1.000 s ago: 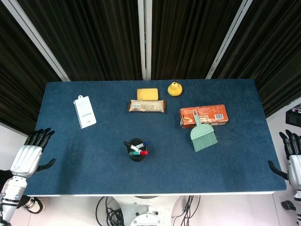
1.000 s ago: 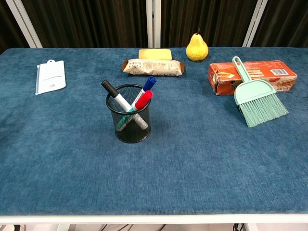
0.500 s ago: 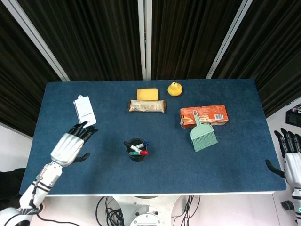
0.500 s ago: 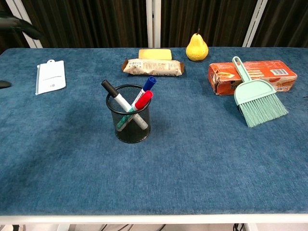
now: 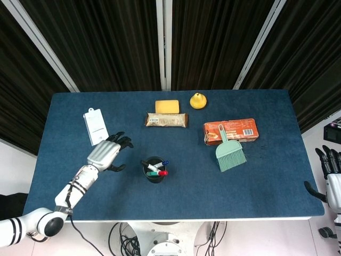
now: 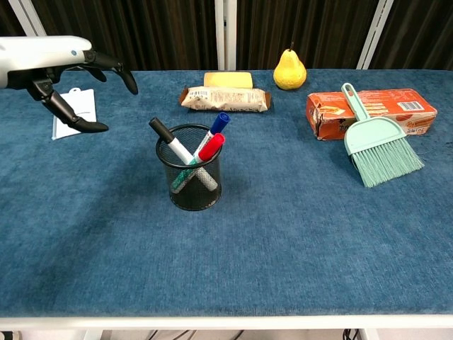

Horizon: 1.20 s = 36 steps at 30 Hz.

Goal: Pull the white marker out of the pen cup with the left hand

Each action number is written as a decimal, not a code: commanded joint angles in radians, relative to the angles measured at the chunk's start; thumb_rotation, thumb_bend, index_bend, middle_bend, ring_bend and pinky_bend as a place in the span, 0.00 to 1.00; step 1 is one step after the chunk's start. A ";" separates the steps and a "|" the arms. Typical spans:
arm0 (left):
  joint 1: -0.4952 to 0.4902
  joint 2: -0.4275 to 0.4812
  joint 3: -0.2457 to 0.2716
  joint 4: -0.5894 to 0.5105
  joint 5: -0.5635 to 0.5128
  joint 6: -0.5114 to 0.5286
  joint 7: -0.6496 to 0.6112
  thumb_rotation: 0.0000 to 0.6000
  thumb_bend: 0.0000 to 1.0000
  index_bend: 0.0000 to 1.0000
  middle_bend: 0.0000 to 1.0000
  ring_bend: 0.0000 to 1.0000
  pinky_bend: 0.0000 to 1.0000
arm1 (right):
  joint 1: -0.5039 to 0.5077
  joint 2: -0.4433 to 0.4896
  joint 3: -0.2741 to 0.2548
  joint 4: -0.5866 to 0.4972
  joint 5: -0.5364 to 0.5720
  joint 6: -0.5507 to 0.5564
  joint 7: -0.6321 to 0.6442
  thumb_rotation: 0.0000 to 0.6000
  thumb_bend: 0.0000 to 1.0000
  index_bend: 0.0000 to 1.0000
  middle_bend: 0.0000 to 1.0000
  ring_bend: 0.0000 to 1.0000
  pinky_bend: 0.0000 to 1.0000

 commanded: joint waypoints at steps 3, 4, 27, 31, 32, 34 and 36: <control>-0.023 -0.007 0.006 -0.016 -0.034 -0.021 0.000 1.00 0.26 0.31 0.17 0.04 0.16 | -0.001 0.000 0.001 0.000 0.007 -0.002 0.002 1.00 0.18 0.00 0.00 0.00 0.00; -0.028 -0.009 0.006 -0.019 -0.040 -0.026 0.000 1.00 0.26 0.31 0.17 0.04 0.16 | -0.001 0.000 0.001 0.000 0.009 -0.004 0.002 1.00 0.18 0.00 0.00 0.00 0.00; -0.141 -0.059 0.003 -0.007 -0.188 -0.079 -0.016 1.00 0.31 0.43 0.18 0.04 0.16 | 0.005 0.002 0.000 0.012 0.040 -0.043 0.016 1.00 0.18 0.00 0.00 0.00 0.00; -0.147 -0.055 0.010 -0.014 -0.199 -0.075 -0.017 1.00 0.31 0.45 0.18 0.05 0.16 | 0.004 0.004 0.000 0.014 0.044 -0.047 0.022 1.00 0.18 0.00 0.00 0.00 0.00; -0.149 -0.053 0.010 -0.016 -0.200 -0.076 -0.019 1.00 0.32 0.45 0.18 0.05 0.16 | 0.004 0.004 0.000 0.014 0.044 -0.048 0.022 1.00 0.18 0.00 0.00 0.00 0.00; -0.152 -0.051 0.011 -0.018 -0.202 -0.074 -0.023 1.00 0.32 0.45 0.18 0.05 0.16 | 0.004 0.004 0.000 0.014 0.047 -0.050 0.022 1.00 0.18 0.00 0.00 0.00 0.00; -0.155 -0.049 0.012 -0.020 -0.202 -0.073 -0.025 1.00 0.33 0.45 0.18 0.05 0.16 | 0.005 0.004 0.000 0.012 0.050 -0.052 0.019 1.00 0.18 0.00 0.00 0.00 0.00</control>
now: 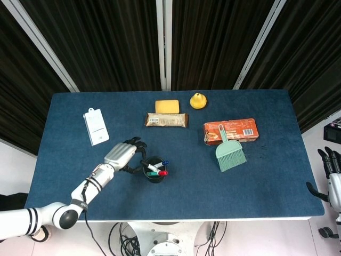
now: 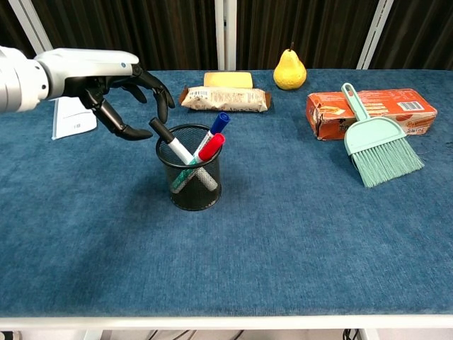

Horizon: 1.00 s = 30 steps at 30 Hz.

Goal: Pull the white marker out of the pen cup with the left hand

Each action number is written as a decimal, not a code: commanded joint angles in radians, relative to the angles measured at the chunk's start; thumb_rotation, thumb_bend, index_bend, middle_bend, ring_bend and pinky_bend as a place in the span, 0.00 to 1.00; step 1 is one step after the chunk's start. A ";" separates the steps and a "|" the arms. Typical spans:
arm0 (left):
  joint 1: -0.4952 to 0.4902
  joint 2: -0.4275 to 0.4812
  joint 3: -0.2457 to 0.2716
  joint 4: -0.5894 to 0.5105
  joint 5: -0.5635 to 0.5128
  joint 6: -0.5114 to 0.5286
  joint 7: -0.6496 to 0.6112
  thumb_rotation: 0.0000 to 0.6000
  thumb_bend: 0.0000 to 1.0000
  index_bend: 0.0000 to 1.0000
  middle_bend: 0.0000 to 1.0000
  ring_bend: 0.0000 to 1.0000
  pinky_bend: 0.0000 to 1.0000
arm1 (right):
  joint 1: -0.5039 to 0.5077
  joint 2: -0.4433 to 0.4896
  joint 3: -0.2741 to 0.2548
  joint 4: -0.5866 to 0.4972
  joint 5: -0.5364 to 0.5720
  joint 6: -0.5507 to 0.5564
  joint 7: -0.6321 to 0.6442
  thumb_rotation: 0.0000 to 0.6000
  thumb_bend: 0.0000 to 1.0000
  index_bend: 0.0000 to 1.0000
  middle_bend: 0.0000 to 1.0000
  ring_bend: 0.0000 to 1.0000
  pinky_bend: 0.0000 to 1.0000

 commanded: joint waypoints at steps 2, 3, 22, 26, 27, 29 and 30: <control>-0.005 0.002 0.002 -0.002 -0.002 0.000 -0.004 1.00 0.33 0.45 0.19 0.05 0.16 | 0.001 0.001 0.001 -0.004 0.005 -0.005 -0.004 1.00 0.18 0.00 0.00 0.00 0.00; -0.008 0.002 0.003 -0.001 -0.003 0.000 -0.005 1.00 0.33 0.46 0.19 0.05 0.16 | 0.002 0.001 0.001 -0.006 0.007 -0.006 -0.006 1.00 0.18 0.00 0.00 0.00 0.00; -0.025 0.008 0.018 -0.001 -0.017 0.001 -0.032 1.00 0.36 0.51 0.20 0.05 0.17 | 0.002 0.007 0.005 -0.020 0.023 -0.015 -0.015 1.00 0.18 0.00 0.00 0.00 0.00; -0.027 0.011 0.019 -0.001 -0.020 0.001 -0.039 1.00 0.37 0.53 0.20 0.05 0.17 | 0.004 0.007 0.005 -0.021 0.024 -0.019 -0.019 1.00 0.18 0.00 0.00 0.00 0.00; -0.027 0.012 0.019 -0.002 -0.020 0.001 -0.042 1.00 0.37 0.54 0.21 0.05 0.17 | 0.004 0.007 0.005 -0.021 0.025 -0.020 -0.019 1.00 0.18 0.00 0.00 0.00 0.00; -0.028 0.015 0.019 -0.004 -0.018 0.000 -0.047 1.00 0.37 0.54 0.21 0.05 0.17 | 0.004 0.007 0.005 -0.022 0.025 -0.020 -0.020 1.00 0.18 0.00 0.00 0.00 0.00; -0.028 0.017 0.019 -0.007 -0.016 0.000 -0.050 1.00 0.38 0.54 0.21 0.05 0.17 | 0.004 0.008 0.005 -0.022 0.025 -0.020 -0.019 1.00 0.18 0.00 0.00 0.00 0.00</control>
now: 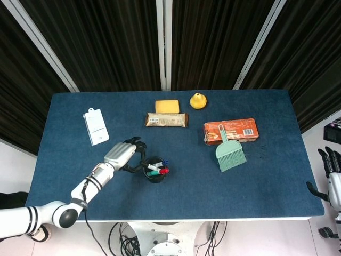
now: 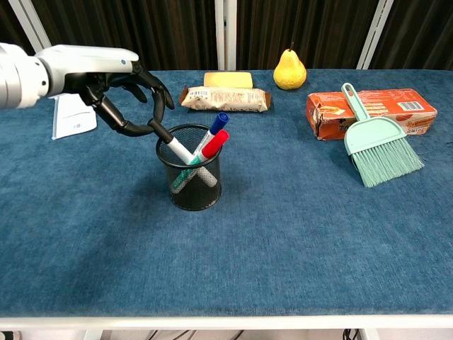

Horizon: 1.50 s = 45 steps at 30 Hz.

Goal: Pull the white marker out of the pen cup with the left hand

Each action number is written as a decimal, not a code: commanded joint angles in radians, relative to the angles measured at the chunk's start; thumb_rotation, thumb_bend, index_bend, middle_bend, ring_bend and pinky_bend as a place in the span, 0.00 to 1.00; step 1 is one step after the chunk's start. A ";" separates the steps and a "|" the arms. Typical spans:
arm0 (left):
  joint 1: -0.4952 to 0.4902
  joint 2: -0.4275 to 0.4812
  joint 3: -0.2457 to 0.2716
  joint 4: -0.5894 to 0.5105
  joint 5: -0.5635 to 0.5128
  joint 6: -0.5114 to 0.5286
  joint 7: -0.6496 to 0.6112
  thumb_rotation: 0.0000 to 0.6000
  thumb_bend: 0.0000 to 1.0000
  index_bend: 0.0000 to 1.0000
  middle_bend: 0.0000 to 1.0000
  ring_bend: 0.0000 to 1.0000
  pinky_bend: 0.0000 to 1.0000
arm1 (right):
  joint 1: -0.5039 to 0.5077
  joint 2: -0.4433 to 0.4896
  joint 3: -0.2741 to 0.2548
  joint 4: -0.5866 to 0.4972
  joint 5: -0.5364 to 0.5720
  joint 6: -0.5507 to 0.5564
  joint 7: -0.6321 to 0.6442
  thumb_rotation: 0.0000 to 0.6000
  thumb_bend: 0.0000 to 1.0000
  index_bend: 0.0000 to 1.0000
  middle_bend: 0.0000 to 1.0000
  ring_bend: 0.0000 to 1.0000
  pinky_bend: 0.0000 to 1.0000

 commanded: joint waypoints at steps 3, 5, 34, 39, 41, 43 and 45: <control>0.000 0.010 -0.002 -0.015 0.010 0.005 -0.009 1.00 0.38 0.55 0.21 0.05 0.17 | -0.001 0.001 0.000 -0.001 -0.001 0.002 0.001 1.00 0.18 0.00 0.00 0.00 0.00; 0.001 0.018 -0.004 -0.028 0.014 0.009 -0.013 1.00 0.38 0.56 0.22 0.05 0.17 | -0.001 0.002 0.001 -0.002 -0.002 0.004 0.002 1.00 0.18 0.00 0.00 0.00 0.00; 0.093 0.312 -0.102 -0.250 0.070 0.129 -0.159 1.00 0.38 0.61 0.26 0.06 0.18 | 0.000 -0.003 -0.002 -0.005 -0.009 0.007 -0.009 1.00 0.18 0.00 0.00 0.00 0.00; 0.087 0.231 -0.070 -0.113 0.044 0.081 -0.196 1.00 0.38 0.62 0.26 0.06 0.18 | 0.000 -0.004 -0.003 -0.006 -0.009 0.007 -0.016 1.00 0.18 0.00 0.00 0.00 0.00; 0.083 0.191 -0.059 -0.052 0.045 0.059 -0.214 1.00 0.38 0.62 0.26 0.06 0.18 | 0.001 -0.004 -0.002 -0.008 -0.005 0.005 -0.020 1.00 0.18 0.00 0.00 0.00 0.00; 0.082 0.153 -0.049 0.005 0.049 0.039 -0.237 1.00 0.38 0.61 0.26 0.06 0.18 | 0.001 -0.004 -0.001 -0.011 -0.005 0.005 -0.021 1.00 0.18 0.00 0.00 0.00 0.00; 0.083 0.123 -0.039 0.056 0.056 0.022 -0.254 1.00 0.38 0.58 0.26 0.06 0.18 | 0.002 -0.005 -0.001 -0.011 -0.007 0.006 -0.022 1.00 0.18 0.00 0.00 0.00 0.00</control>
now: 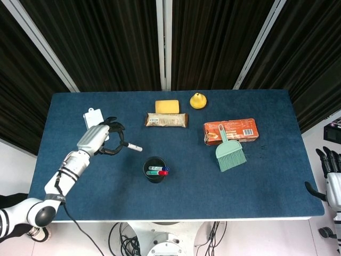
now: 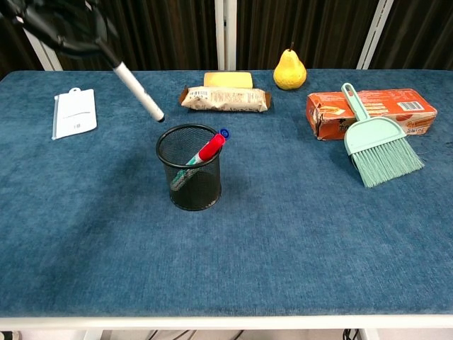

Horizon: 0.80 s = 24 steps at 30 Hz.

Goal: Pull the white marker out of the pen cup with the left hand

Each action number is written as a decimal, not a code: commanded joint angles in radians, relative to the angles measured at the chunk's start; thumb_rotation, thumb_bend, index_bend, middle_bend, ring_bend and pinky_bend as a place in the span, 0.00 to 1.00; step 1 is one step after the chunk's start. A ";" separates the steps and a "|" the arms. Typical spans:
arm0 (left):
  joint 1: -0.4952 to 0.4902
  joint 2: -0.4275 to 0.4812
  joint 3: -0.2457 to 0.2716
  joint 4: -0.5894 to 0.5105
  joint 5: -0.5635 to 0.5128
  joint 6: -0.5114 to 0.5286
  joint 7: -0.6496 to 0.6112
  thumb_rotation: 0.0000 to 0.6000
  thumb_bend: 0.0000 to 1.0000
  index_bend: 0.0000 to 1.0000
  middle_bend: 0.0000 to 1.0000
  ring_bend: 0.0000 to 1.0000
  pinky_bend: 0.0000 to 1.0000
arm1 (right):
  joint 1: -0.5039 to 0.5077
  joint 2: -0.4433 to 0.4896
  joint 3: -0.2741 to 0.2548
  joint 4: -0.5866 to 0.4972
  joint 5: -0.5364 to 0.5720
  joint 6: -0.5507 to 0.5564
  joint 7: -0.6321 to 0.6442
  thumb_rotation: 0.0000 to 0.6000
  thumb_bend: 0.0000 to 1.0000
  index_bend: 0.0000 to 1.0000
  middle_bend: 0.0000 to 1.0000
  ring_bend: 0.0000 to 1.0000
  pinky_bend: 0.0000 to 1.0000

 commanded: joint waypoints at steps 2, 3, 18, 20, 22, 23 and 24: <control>-0.001 -0.079 0.040 0.124 0.017 -0.060 -0.043 1.00 0.37 0.45 0.24 0.06 0.17 | 0.001 -0.004 0.002 0.003 0.001 0.000 0.002 1.00 0.18 0.00 0.00 0.00 0.00; -0.001 -0.078 0.047 0.133 0.025 -0.071 -0.045 1.00 0.35 0.32 0.22 0.06 0.16 | 0.002 -0.005 0.002 0.005 0.004 -0.002 0.003 1.00 0.18 0.00 0.00 0.00 0.00; 0.246 -0.042 0.164 0.136 0.284 0.460 0.310 1.00 0.30 0.01 0.04 0.00 0.07 | 0.005 -0.032 0.010 0.055 -0.010 0.015 0.045 1.00 0.18 0.00 0.00 0.00 0.00; 0.311 -0.051 0.210 0.180 0.340 0.542 0.326 1.00 0.30 0.04 0.04 0.00 0.07 | 0.005 -0.040 0.009 0.068 -0.016 0.018 0.049 1.00 0.18 0.00 0.00 0.00 0.00; 0.382 -0.072 0.251 0.239 0.372 0.618 0.338 1.00 0.30 0.05 0.04 0.00 0.07 | 0.006 -0.048 0.007 0.077 -0.019 0.020 0.044 1.00 0.18 0.00 0.00 0.00 0.00; 0.411 -0.083 0.267 0.264 0.382 0.646 0.342 1.00 0.29 0.06 0.04 0.00 0.06 | 0.007 -0.051 0.007 0.079 -0.021 0.020 0.042 1.00 0.18 0.00 0.00 0.00 0.00; 0.439 -0.094 0.281 0.287 0.387 0.669 0.341 1.00 0.29 0.07 0.04 0.00 0.06 | 0.007 -0.054 0.007 0.079 -0.022 0.022 0.040 1.00 0.18 0.00 0.00 0.00 0.00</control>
